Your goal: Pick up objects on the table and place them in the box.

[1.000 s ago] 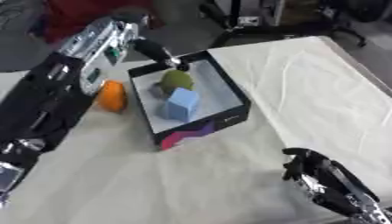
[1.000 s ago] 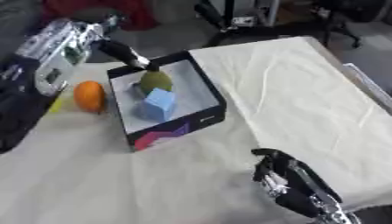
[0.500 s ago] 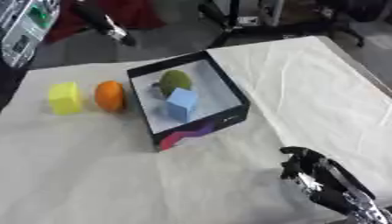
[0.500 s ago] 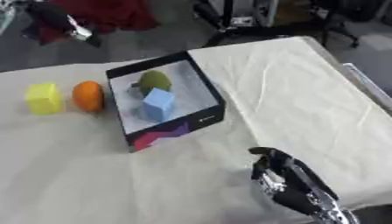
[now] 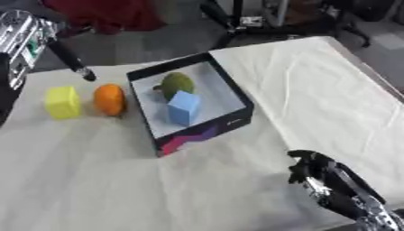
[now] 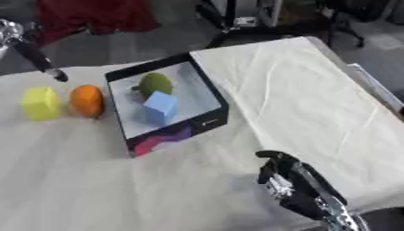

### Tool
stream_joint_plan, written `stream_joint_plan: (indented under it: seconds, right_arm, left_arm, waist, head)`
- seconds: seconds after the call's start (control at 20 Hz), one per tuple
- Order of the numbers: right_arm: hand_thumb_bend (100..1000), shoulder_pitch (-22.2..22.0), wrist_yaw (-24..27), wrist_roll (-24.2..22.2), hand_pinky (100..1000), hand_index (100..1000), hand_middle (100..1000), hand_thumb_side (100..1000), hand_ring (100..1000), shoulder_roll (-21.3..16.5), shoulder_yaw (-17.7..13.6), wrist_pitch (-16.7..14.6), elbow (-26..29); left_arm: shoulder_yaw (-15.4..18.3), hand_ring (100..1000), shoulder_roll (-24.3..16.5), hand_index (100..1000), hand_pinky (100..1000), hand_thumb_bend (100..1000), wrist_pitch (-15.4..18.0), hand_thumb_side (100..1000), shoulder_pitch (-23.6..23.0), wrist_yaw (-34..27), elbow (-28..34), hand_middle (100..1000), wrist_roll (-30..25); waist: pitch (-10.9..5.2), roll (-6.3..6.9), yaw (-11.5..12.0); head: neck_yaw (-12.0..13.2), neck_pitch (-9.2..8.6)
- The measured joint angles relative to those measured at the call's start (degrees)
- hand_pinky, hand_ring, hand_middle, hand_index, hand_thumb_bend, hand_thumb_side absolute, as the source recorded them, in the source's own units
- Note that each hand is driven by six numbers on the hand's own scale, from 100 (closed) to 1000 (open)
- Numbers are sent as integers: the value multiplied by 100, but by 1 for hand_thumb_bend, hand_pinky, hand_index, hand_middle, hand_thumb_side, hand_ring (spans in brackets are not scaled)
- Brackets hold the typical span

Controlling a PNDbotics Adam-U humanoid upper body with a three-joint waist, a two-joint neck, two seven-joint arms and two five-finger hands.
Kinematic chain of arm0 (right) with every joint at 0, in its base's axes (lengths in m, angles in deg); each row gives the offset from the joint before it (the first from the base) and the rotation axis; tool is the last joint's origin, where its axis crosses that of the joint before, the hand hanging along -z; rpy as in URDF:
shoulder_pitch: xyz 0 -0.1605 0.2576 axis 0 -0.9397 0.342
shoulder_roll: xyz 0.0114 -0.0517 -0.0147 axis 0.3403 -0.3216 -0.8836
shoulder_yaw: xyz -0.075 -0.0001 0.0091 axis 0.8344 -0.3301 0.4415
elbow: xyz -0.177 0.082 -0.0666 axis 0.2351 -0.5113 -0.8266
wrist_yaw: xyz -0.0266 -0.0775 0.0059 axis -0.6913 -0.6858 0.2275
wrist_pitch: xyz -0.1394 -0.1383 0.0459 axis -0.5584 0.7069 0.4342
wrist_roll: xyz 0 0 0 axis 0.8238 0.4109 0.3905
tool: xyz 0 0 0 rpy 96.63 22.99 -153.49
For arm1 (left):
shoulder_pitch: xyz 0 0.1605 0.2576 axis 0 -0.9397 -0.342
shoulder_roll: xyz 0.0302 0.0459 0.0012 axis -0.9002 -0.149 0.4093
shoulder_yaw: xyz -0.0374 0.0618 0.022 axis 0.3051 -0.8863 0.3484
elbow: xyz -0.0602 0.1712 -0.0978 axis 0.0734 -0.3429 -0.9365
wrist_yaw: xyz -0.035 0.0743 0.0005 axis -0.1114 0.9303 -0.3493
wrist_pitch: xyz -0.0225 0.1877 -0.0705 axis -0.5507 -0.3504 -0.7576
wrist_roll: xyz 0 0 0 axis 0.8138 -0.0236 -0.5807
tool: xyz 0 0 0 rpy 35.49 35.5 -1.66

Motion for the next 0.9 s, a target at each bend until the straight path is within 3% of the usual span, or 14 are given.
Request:
stream_joint_plan:
  seconds: [0.3,0.9]
  right_arm:
    - [100,2,0,0,823,822,484,470,546,0,0,0,0]
    - [100,2,0,0,824,822,484,470,546,0,-1,1,0]
  left_arm:
    - [245,826,195,872,851,666,-123,343,-149,107,-591,828,123]
    - [277,841,246,876,861,619,-74,298,-328,-303,-1285,852,74]
  waist:
    - [0,0,0]
    - [1,0,11]
  head:
    - [-13,0]
    - [-19,0]
